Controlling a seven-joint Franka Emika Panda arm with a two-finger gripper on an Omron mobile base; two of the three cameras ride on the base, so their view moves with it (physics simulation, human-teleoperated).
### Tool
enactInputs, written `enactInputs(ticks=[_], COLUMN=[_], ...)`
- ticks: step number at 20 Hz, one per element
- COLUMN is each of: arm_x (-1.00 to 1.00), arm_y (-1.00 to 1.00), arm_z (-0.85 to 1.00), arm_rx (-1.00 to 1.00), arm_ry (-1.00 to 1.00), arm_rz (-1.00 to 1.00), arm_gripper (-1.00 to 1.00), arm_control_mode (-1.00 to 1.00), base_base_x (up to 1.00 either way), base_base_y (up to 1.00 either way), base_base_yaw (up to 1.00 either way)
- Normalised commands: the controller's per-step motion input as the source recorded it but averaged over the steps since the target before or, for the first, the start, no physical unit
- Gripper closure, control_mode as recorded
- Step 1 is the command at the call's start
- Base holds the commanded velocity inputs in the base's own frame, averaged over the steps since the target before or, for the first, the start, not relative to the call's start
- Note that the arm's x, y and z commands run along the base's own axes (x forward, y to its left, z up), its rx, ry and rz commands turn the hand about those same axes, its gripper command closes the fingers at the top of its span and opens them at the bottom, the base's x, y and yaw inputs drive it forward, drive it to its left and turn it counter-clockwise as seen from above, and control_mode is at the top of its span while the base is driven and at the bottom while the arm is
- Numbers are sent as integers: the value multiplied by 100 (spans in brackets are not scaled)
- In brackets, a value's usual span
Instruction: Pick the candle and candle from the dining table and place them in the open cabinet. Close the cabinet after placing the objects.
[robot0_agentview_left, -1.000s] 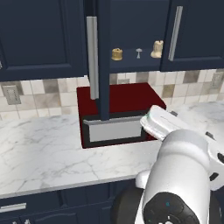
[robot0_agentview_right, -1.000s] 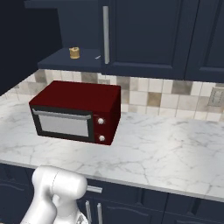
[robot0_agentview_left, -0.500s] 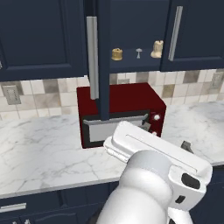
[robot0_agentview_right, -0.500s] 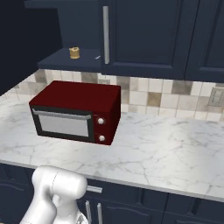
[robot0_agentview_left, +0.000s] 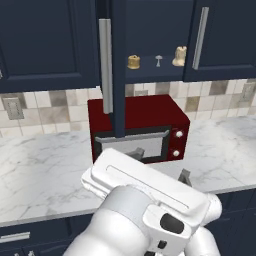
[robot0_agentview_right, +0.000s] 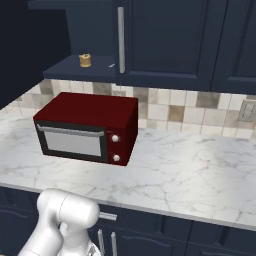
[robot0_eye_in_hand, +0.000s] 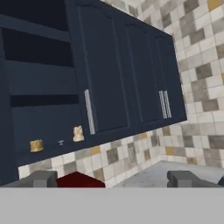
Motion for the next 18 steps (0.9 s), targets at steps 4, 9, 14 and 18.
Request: enactInputs(ticks=[4, 9, 14, 18], arm_x=[1, 27, 57, 56], arm_y=[42, 38, 23, 18], arm_z=[2, 1, 0, 0], arm_rx=[-6, -6, -3, -3], arm_ry=[0, 0, 0, 0], arm_rz=[-10, -9, -4, -2], arm_gripper=[-100, -100, -100, -100], arm_control_mode=[-100, -100, -100, -100], base_base_x=[0, 0, 0, 0], base_base_y=[0, 0, 0, 0], base_base_yaw=[0, 0, 0, 0])
